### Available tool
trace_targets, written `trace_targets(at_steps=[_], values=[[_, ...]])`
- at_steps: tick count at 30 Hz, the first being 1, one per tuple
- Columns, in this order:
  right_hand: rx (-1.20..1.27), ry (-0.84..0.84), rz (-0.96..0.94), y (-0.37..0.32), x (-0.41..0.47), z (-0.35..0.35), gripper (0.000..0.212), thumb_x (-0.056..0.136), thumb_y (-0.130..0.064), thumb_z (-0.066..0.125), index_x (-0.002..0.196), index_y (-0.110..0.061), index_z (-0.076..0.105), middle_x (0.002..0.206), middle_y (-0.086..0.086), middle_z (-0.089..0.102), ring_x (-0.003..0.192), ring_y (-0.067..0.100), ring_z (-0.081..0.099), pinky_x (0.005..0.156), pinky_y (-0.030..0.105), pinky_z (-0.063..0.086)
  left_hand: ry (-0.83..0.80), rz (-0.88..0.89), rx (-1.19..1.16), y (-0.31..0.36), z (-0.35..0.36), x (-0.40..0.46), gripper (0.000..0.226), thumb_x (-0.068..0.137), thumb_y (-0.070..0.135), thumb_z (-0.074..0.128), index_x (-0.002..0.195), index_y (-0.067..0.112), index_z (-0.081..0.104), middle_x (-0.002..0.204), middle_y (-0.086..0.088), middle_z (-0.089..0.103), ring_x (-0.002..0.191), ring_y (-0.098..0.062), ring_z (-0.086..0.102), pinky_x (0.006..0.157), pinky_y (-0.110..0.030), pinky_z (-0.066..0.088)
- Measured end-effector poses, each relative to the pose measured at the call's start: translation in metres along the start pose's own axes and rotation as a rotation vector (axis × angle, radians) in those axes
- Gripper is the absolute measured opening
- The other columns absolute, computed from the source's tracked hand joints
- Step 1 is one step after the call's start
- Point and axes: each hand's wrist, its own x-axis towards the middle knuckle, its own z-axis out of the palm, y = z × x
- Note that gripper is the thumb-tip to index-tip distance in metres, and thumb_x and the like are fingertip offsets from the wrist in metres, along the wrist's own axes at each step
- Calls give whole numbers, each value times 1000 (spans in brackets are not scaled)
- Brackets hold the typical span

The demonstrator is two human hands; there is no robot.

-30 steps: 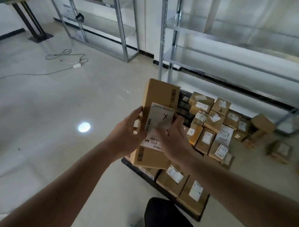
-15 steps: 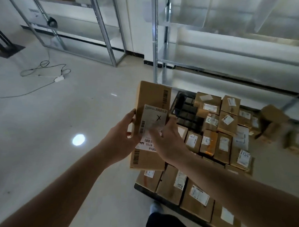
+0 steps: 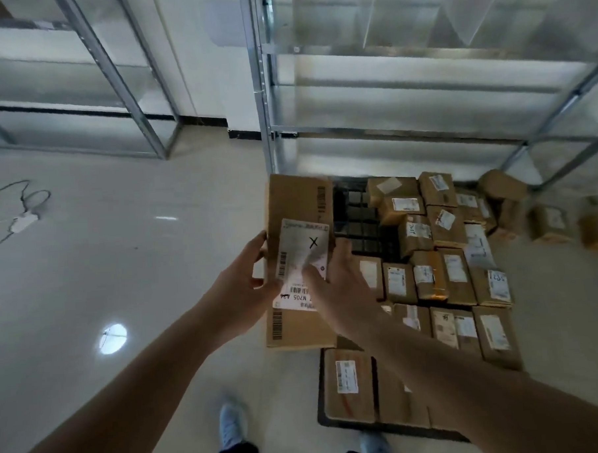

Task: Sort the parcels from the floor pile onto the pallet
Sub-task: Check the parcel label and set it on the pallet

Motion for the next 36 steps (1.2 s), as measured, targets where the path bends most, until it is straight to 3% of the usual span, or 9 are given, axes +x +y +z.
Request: trace_targets(at_steps=[4,6,8,12,16,21,24,30,36], values=[[100,26,81,-33,13,46,37,105,-37,55,123,-48,24,134,5,56,113,25,66,77,35,66,-120,6,-21,-20,-61,30,76,99,19,64,149,62,26,144,22,53,91,-9,71,64,-29,64],[129,43,93,-47,21,56,43,105,-36,55,127,-56,23,139,-1,56,121,21,63,86,35,64,-174,12,-54,-21,-81,48,74,97,20,67,146,63,31,129,28,55,91,-9,72,73,-36,65],[151,62,103,-55,33,59,50,106,-34,56,143,-50,26,142,-5,55,127,18,60,96,39,61,-203,22,-68,-17,-93,69,72,96,21,69,145,61,33,119,29,56,94,-11,72,73,-33,65],[170,90,147,-57,68,54,70,106,-36,55,160,-46,13,153,-5,50,138,19,54,111,53,50,-218,57,-44,-5,-94,119,68,98,22,66,149,53,33,123,10,59,102,-18,70,62,-21,61],[183,147,189,-36,113,42,73,104,-37,55,158,-53,10,149,-11,52,136,17,54,111,54,48,-269,49,-36,4,-77,175,74,97,16,65,154,49,31,123,6,60,101,-19,71,61,-21,60],[251,119,245,12,177,22,61,100,-40,52,147,-57,18,144,-18,53,135,12,52,107,40,49,-295,11,-39,10,-47,255,73,96,13,65,150,51,34,122,4,61,103,-20,70,64,-21,61],[289,135,270,39,220,4,60,100,-31,53,141,-58,19,141,-15,53,131,10,53,108,47,51,-307,-16,-49,13,-20,306,68,97,13,65,144,55,38,122,3,61,106,-21,70,62,-19,59],[406,215,337,107,288,-16,72,88,-41,54,151,-46,19,141,-13,55,132,12,55,107,49,53,-347,-36,-3,3,40,406,68,97,10,63,130,66,44,114,16,66,105,-13,69,59,-17,58],[599,302,421,210,351,-7,62,94,-43,59,142,-58,23,119,-50,55,119,10,67,95,38,61,-328,30,48,-42,102,510,61,98,17,63,133,65,49,119,21,65,105,-5,69,64,-20,60]])
